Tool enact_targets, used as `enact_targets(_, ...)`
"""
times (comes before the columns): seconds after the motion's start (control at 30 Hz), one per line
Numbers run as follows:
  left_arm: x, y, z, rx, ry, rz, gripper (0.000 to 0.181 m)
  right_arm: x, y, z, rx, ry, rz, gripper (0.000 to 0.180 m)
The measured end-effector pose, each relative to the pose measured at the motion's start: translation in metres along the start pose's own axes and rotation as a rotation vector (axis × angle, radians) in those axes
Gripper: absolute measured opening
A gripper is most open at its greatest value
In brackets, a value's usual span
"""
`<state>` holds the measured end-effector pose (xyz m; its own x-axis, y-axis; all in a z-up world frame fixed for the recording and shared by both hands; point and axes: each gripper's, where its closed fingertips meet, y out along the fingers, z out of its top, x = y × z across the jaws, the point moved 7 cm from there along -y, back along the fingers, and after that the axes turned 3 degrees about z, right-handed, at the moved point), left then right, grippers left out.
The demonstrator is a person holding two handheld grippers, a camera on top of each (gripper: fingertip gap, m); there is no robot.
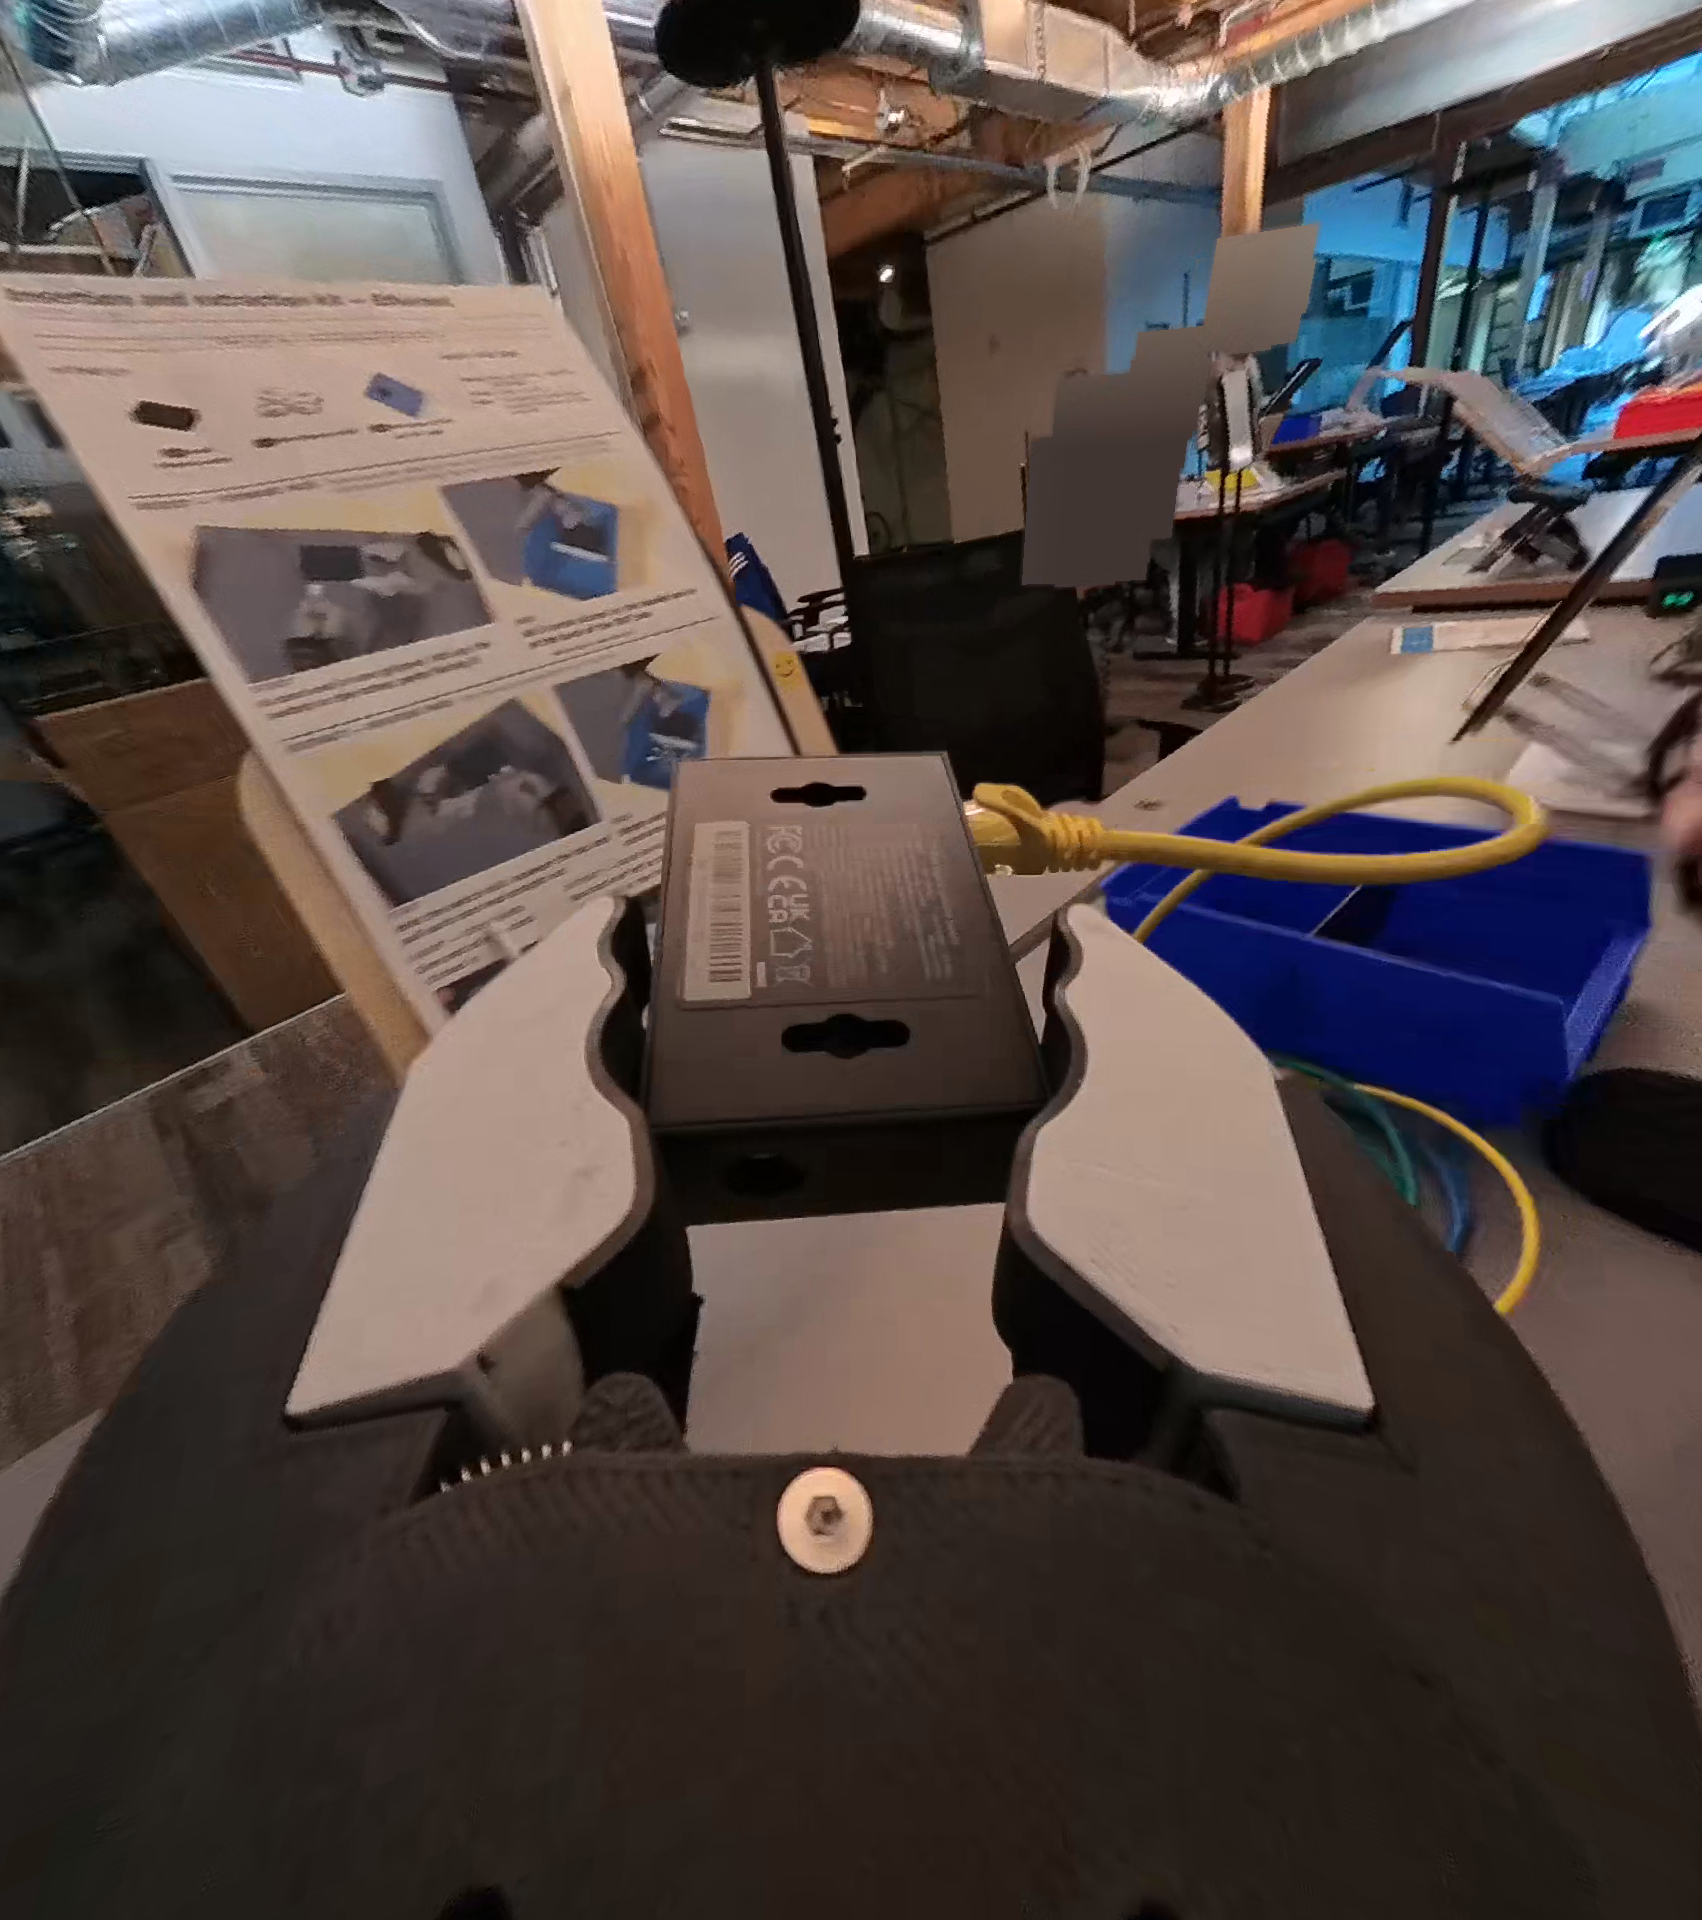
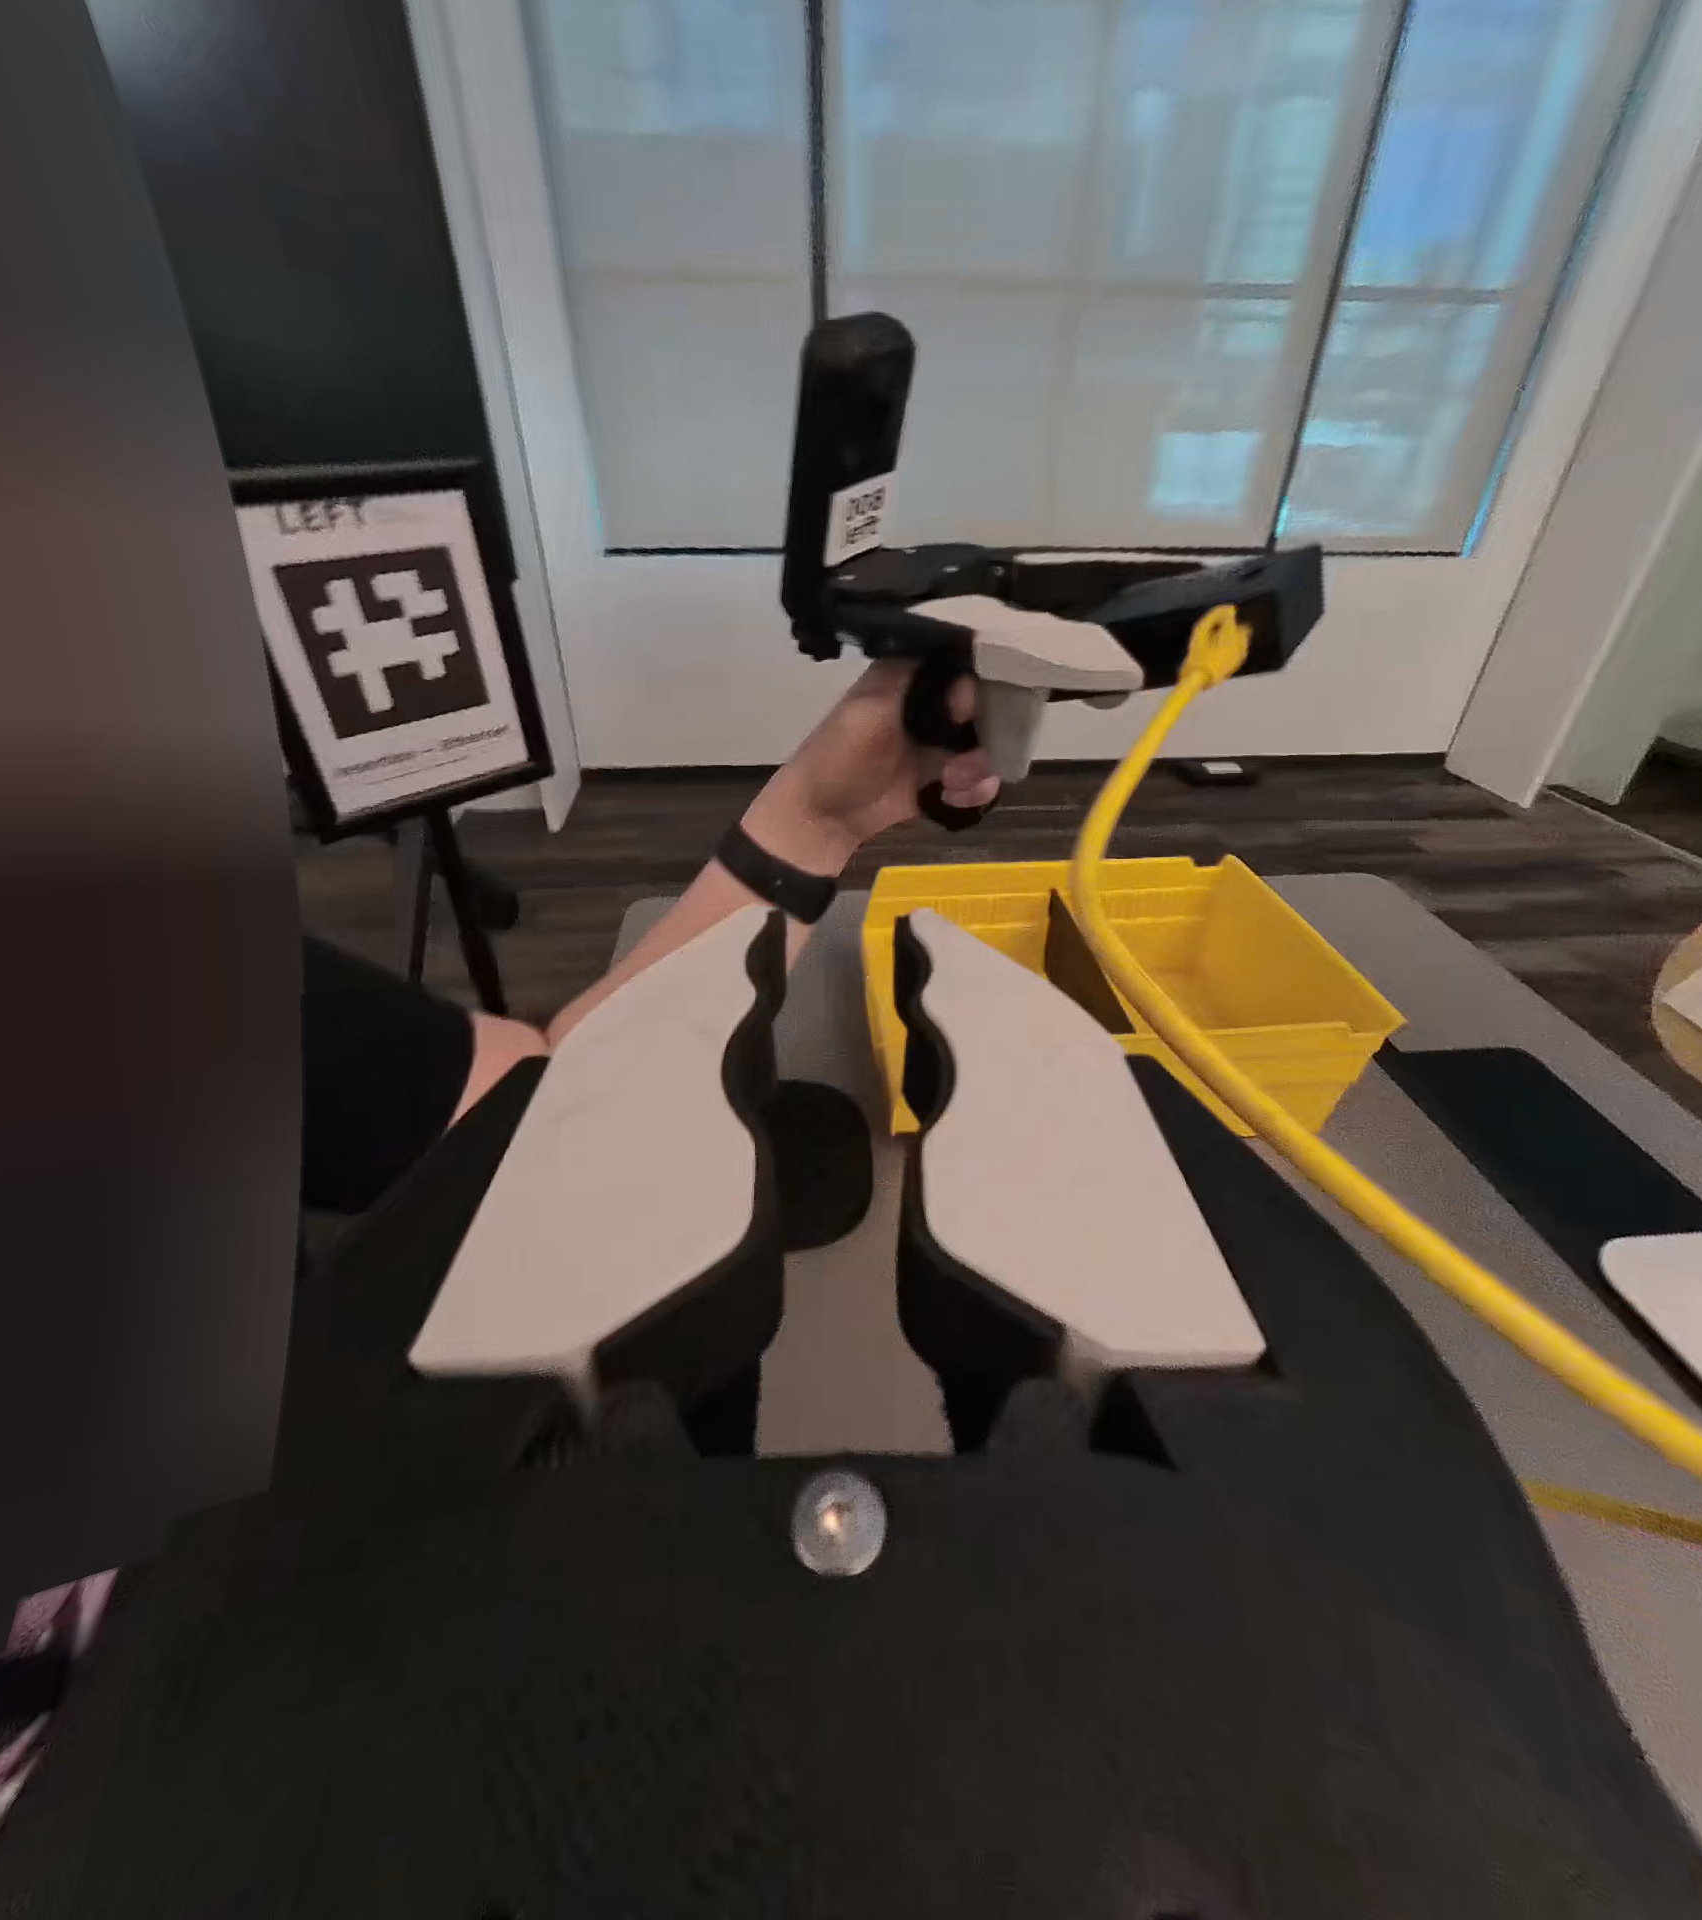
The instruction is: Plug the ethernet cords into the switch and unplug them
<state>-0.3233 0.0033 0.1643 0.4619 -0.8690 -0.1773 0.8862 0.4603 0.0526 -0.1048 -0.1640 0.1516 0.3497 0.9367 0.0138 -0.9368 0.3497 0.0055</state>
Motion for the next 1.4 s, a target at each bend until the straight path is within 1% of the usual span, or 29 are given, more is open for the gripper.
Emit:
enact_targets(0.07, -0.001, -0.007, -0.005, -0.059, 0.055, -0.004, 0.073, -0.012, -0.015, 0.01, -0.024, -0.075, -0.001, 0.02)
enact_targets(0.1, -0.001, -0.008, -0.008, -0.086, 0.074, -0.004, 0.073, -0.013, -0.025, 0.015, -0.018, -0.12, -0.039, 0.019)
enact_targets(0.17, -0.001, -0.004, -0.014, -0.12, 0.068, -0.035, 0.073, -0.004, -0.047, 0.022, 0.012, -0.207, -0.15, 0.019)
enact_targets(0.27, 0.009, 0.013, -0.026, -0.153, 0.001, -0.18, 0.073, 0.039, -0.074, 0.011, -0.049, -0.195, -0.376, 0.017)
enact_targets(0.33, 0.016, 0.034, -0.038, -0.229, -0.017, -0.208, 0.074, 0.08, -0.086, -0.013, -0.171, -0.124, -0.546, 0.019)
enact_targets(0.4, 0.029, 0.057, -0.054, -0.333, 0.011, -0.231, 0.073, 0.12, -0.091, -0.048, -0.327, -0.031, -0.661, 0.019)
enact_targets(0.47, 0.048, 0.08, -0.074, -0.447, 0.048, -0.298, 0.073, 0.152, -0.094, -0.084, -0.479, 0.047, -0.771, 0.019)
enact_targets(0.53, 0.068, 0.097, -0.095, -0.532, 0.074, -0.402, 0.073, 0.176, -0.094, -0.114, -0.575, 0.071, -0.859, 0.02)
enact_targets(0.6, 0.086, 0.107, -0.112, -0.598, 0.082, -0.538, 0.073, 0.187, -0.086, -0.142, -0.65, 0.134, -0.847, 0.02)
enact_targets(0.67, 0.096, 0.112, -0.124, -0.663, 0.08, -0.605, 0.072, 0.193, -0.076, -0.164, -0.675, 0.205, -0.827, 0.02)
enact_targets(0.73, 0.102, 0.113, -0.132, -0.69, 0.091, -0.646, 0.072, 0.195, -0.064, -0.182, -0.698, 0.25, -0.802, 0.022)
enact_targets(0.83, 0.106, 0.119, -0.141, -0.711, 0.085, -0.641, 0.072, 0.199, -0.05, -0.208, -0.72, 0.318, -0.794, 0.028)
enact_targets(0.9, 0.105, 0.124, -0.151, -0.75, 0.098, -0.6, 0.072, 0.199, -0.042, -0.222, -0.729, 0.385, -0.778, 0.033)
enact_targets(0.97, 0.102, 0.128, -0.163, -0.787, 0.101, -0.556, 0.073, 0.199, -0.037, -0.23, -0.727, 0.436, -0.77, 0.034)
enact_targets(1.1, 0.098, 0.133, -0.181, -0.87, 0.09, -0.516, 0.073, 0.2, -0.038, -0.25, -0.882, 0.425, -0.796, 0.033)
enact_targets(1.13, 0.096, 0.133, -0.184, -0.884, 0.093, -0.509, 0.073, 0.2, -0.036, -0.252, -0.874, 0.422, -0.773, 0.027)
enact_targets(1.2, 0.091, 0.133, -0.188, -0.905, 0.086, -0.487, 0.072, 0.2, -0.035, -0.25, -0.878, 0.411, -0.742, 0.023)
enact_targets(1.27, 0.089, 0.13, -0.189, -0.922, 0.09, -0.495, 0.072, 0.202, -0.038, -0.243, -0.837, 0.399, -0.752, 0.021)
enact_targets(1.33, 0.086, 0.126, -0.187, -0.93, 0.103, -0.488, 0.072, 0.205, -0.045, -0.22, -0.751, 0.318, -0.804, 0.019)
enact_targets(1.4, 0.085, 0.121, -0.181, -0.922, 0.11, -0.502, 0.072, 0.206, -0.056, -0.185, -0.614, 0.2, -0.884, 0.019)
